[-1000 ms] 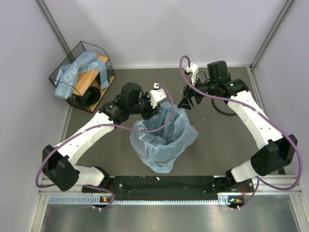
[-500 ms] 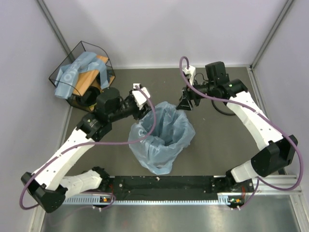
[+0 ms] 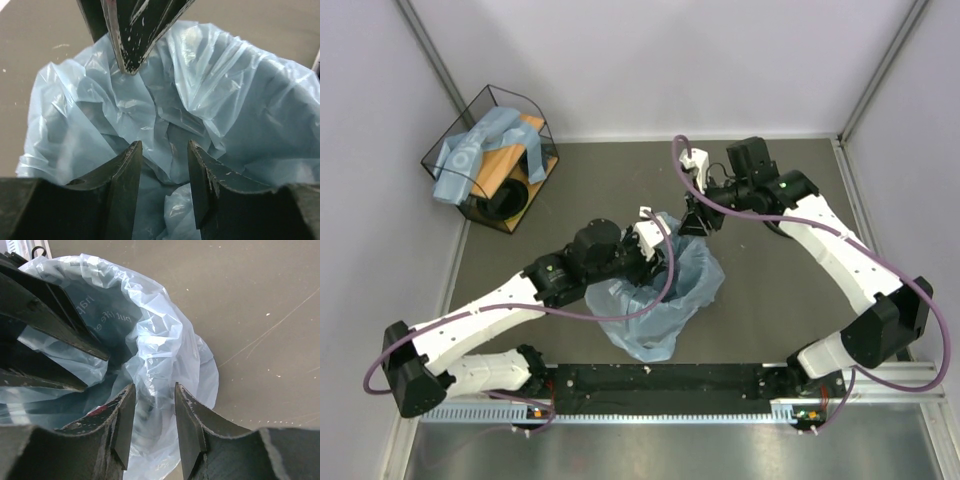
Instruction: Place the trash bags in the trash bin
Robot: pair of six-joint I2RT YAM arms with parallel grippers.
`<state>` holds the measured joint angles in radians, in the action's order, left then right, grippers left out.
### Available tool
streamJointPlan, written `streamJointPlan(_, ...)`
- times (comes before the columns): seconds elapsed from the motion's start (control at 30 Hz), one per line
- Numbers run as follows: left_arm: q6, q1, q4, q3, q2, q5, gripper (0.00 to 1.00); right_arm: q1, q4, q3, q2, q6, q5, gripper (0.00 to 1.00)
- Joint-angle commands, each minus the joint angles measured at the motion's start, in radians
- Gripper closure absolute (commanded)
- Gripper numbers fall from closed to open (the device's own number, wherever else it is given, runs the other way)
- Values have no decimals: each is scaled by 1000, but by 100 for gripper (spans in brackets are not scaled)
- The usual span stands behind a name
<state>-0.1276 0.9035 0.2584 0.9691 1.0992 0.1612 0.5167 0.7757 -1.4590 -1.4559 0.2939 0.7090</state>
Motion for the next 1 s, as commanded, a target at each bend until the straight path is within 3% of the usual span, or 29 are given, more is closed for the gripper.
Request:
streamJointPlan(0.0,123,41,-184,-62,5,-213,53,5,-6,-3,42,-22,-8,60)
streamJointPlan(0.1,121,46,-322,-137,-9,-216,54,5,-6,-4,43,-51,10,57)
streamJointPlan(0.27,105,46,-399,-159,17,-250,55,-7,-6,-32,42,-93,20,52)
streamJointPlan(0.43,103,46,-459,-159,34,-229,56,-27,-6,-72,22,-125,33,36)
streamJointPlan(0.67,121,46,-469,-142,99,-262,57,-30,-7,-87,5,-151,38,35)
streamJointPlan(0.8,123,46,-479,-141,131,-315,61,-40,-7,-92,-1,-160,27,35)
streamJointPlan(0.9,123,46,-502,-158,136,-318,71,-47,-7,-93,-1,-167,32,35)
streamJointPlan(0.97,125,46,-505,-165,145,-318,82,-52,-6,-93,-3,-168,30,34)
